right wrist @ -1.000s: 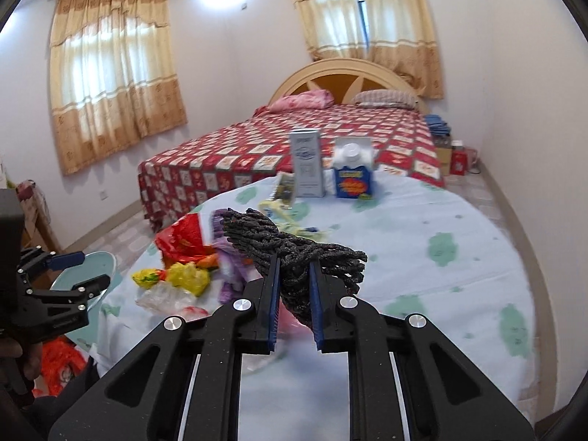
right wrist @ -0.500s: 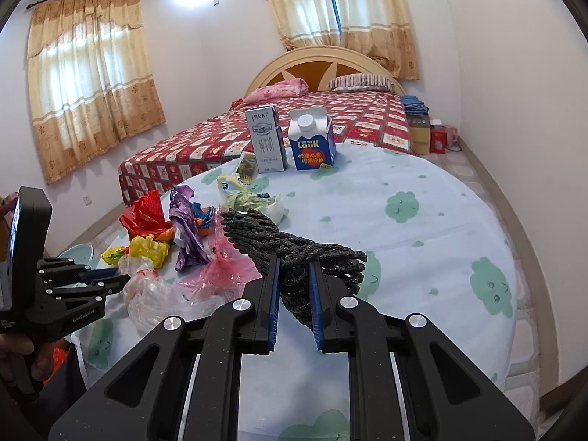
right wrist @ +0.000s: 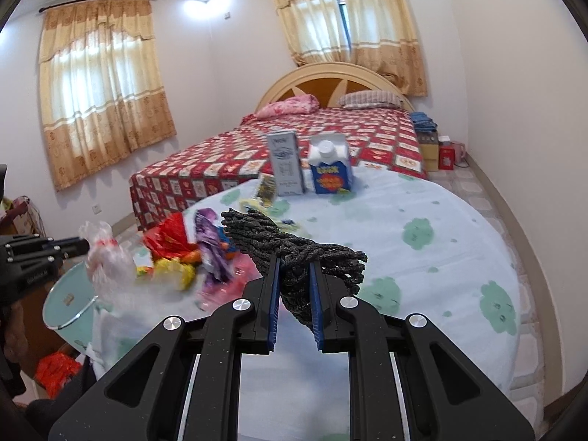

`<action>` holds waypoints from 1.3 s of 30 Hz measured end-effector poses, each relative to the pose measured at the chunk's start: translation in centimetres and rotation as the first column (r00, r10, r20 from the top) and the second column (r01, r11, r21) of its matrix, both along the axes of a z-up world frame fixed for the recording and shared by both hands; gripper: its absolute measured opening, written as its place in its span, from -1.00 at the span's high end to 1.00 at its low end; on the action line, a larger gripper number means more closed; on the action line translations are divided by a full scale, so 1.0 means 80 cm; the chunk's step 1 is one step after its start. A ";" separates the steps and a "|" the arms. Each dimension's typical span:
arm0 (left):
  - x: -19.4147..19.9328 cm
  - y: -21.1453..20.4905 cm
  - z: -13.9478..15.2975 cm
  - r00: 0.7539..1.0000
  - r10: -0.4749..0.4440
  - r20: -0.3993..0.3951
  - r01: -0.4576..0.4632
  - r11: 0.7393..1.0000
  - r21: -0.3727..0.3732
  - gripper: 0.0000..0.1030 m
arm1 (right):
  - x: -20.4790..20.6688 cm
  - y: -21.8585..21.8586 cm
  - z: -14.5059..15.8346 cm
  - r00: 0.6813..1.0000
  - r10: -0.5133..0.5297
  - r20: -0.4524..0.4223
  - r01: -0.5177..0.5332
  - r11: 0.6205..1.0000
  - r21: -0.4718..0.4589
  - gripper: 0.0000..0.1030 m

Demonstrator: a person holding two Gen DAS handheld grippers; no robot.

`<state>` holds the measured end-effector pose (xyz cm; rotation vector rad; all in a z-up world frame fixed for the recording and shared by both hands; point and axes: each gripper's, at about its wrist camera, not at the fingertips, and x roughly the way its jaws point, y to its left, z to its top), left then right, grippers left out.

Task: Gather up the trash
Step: 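Carry the black mesh and clear bag in both tools over the bucket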

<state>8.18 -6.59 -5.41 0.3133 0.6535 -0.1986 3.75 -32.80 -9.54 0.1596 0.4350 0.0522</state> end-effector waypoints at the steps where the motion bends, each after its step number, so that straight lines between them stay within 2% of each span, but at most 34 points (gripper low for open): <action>1: 0.000 0.008 0.003 1.000 0.018 0.013 -0.018 1.000 0.005 0.89 | 0.003 0.007 0.003 1.000 0.012 0.005 -0.012 1.000 -0.002 0.70; 3: 0.001 0.023 0.007 0.998 0.051 0.033 -0.052 0.999 0.016 0.89 | 0.007 0.014 0.006 1.000 0.023 0.009 -0.023 1.000 -0.005 0.70; 16: 0.015 0.113 -0.002 0.976 0.216 0.025 -0.216 0.976 0.036 0.89 | 0.047 0.089 0.022 0.988 0.152 0.020 -0.152 0.988 -0.036 0.69; 31: 0.017 0.183 -0.012 0.943 0.332 0.041 -0.333 0.941 0.054 0.89 | 0.090 0.179 0.028 0.957 0.291 0.011 -0.288 0.953 -0.091 0.69; 39: 0.019 0.214 -0.015 0.927 0.374 0.037 -0.376 0.925 0.059 0.89 | 0.106 0.211 0.028 0.944 0.330 -0.001 -0.328 0.938 -0.109 0.69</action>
